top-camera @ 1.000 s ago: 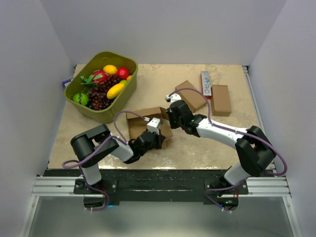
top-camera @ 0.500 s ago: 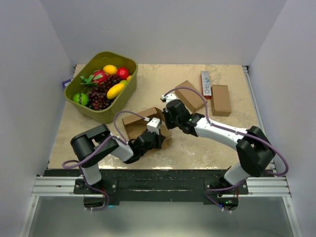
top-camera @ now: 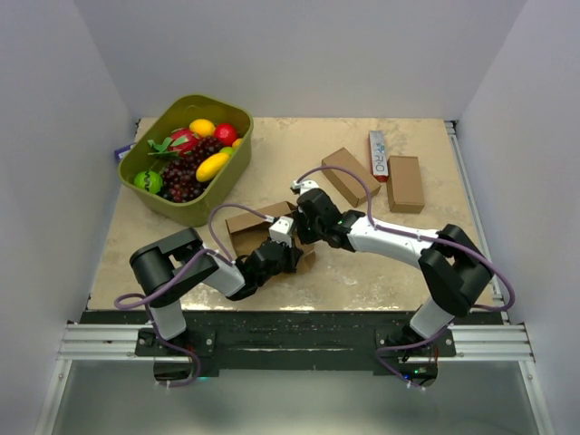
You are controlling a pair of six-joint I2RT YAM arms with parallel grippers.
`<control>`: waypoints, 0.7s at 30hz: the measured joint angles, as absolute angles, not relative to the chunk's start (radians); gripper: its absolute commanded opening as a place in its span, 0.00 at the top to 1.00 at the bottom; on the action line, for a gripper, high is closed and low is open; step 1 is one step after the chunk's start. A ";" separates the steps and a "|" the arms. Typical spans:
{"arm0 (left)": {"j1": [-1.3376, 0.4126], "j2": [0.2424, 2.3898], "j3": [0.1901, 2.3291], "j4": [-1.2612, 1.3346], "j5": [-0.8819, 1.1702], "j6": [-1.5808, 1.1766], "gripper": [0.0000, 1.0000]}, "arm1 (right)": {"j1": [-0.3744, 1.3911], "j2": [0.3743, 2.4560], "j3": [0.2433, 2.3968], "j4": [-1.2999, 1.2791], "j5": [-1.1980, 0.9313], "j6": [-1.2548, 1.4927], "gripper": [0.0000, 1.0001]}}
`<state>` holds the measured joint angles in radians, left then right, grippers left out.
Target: Fold the paper box
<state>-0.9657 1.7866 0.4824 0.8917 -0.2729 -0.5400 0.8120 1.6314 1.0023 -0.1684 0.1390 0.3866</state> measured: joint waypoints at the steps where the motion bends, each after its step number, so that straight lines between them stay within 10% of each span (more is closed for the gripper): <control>1: -0.966 1.787 0.482 0.892 -0.273 -0.540 0.95 | 0.813 1.631 1.002 -0.168 0.139 0.391 0.97; 21: -0.966 1.784 0.465 0.913 -0.268 -0.528 0.95 | 0.801 1.475 1.023 -0.273 0.205 0.404 0.34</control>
